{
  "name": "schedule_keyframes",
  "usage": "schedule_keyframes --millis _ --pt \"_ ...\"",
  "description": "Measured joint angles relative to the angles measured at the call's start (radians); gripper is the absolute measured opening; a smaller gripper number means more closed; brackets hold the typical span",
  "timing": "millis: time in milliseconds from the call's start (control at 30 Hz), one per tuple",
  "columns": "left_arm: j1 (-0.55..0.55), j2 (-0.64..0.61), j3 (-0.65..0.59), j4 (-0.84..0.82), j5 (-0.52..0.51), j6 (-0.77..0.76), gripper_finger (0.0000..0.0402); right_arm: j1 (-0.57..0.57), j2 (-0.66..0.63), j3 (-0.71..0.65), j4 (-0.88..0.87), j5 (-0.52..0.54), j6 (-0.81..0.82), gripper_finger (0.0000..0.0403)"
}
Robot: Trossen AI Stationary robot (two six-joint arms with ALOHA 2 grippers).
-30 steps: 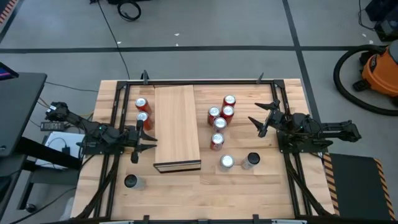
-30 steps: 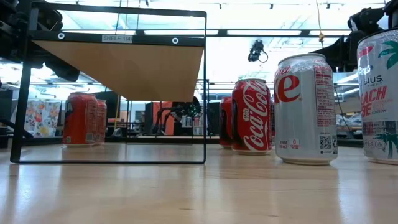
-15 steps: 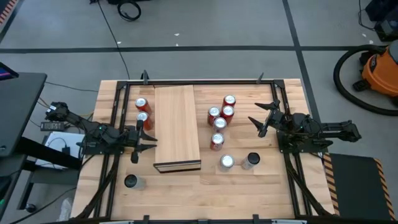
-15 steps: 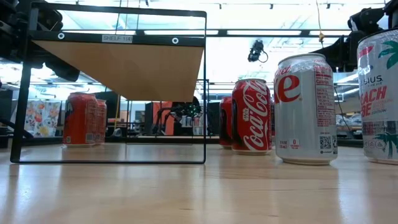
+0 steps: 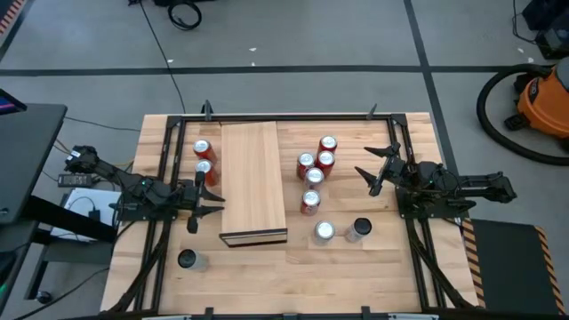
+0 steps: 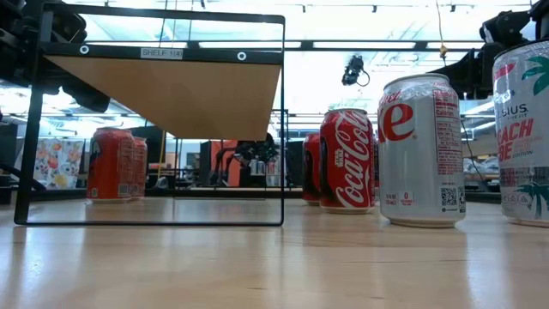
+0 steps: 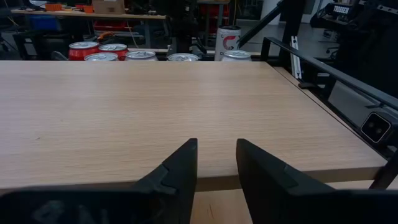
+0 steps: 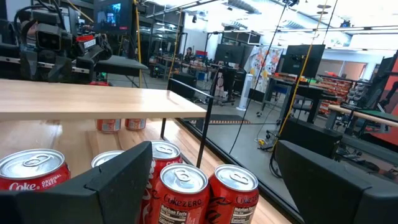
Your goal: Place canned beverage on shelf
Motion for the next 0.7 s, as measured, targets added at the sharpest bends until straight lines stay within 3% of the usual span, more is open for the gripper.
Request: schedule_keyframes --millis 467,700 --pt "0.0 0.0 0.0 0.0 0.0 0.0 0.0121 0.0 0.0 0.0 0.0 0.0 0.0 0.0352" --pt "0.0 0.0 0.0 0.066 0.0 -0.077 0.0121 0.0 0.0 0.0 0.0 0.0 0.0 0.0352"
